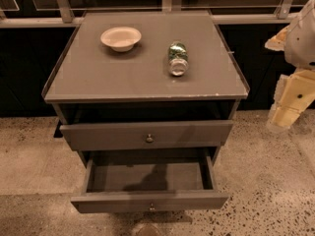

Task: Close middle drawer

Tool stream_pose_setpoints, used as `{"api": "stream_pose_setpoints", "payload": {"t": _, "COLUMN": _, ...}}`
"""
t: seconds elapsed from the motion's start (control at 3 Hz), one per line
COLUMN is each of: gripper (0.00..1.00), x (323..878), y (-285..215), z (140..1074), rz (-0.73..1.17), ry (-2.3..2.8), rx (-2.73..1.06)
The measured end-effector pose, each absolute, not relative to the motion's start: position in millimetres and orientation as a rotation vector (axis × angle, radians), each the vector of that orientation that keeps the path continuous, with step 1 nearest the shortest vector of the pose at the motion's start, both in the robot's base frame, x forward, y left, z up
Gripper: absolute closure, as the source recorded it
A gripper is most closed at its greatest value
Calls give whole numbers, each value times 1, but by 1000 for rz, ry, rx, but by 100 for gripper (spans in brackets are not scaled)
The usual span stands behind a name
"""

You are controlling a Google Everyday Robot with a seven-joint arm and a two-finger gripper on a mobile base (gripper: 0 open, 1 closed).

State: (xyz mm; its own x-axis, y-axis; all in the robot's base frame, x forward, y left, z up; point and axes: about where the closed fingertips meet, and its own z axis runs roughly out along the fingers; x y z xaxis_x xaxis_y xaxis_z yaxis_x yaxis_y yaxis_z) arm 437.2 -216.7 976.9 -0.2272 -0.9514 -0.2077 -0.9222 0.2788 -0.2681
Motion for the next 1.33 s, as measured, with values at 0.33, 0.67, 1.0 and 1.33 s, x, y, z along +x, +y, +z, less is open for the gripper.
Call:
{"api": "stream_pose_setpoints", "payload": {"t": 0.33, "gripper": 0, "x": 423, "y": -220, "z": 953, "rz": -83, "ry": 2172, "rx": -1688}}
{"api": "stream_pose_setpoints", "payload": {"t": 0.67, "gripper": 0, "x": 405, "y": -233, "z": 873, "rz": 101, "ry": 2124, "rx": -1628}}
{"api": "stream_pose_setpoints", "payload": {"t": 1.0, "gripper": 0, "x": 399, "y": -232, "z": 770, "rz": 343, "ry": 2061, "rx": -1498}}
{"api": "stream_pose_setpoints", "payload": {"t": 1.33, "gripper": 19, "x": 417, "y": -236, "z": 739, "rz": 386, "ry": 2010, "rx": -1421}}
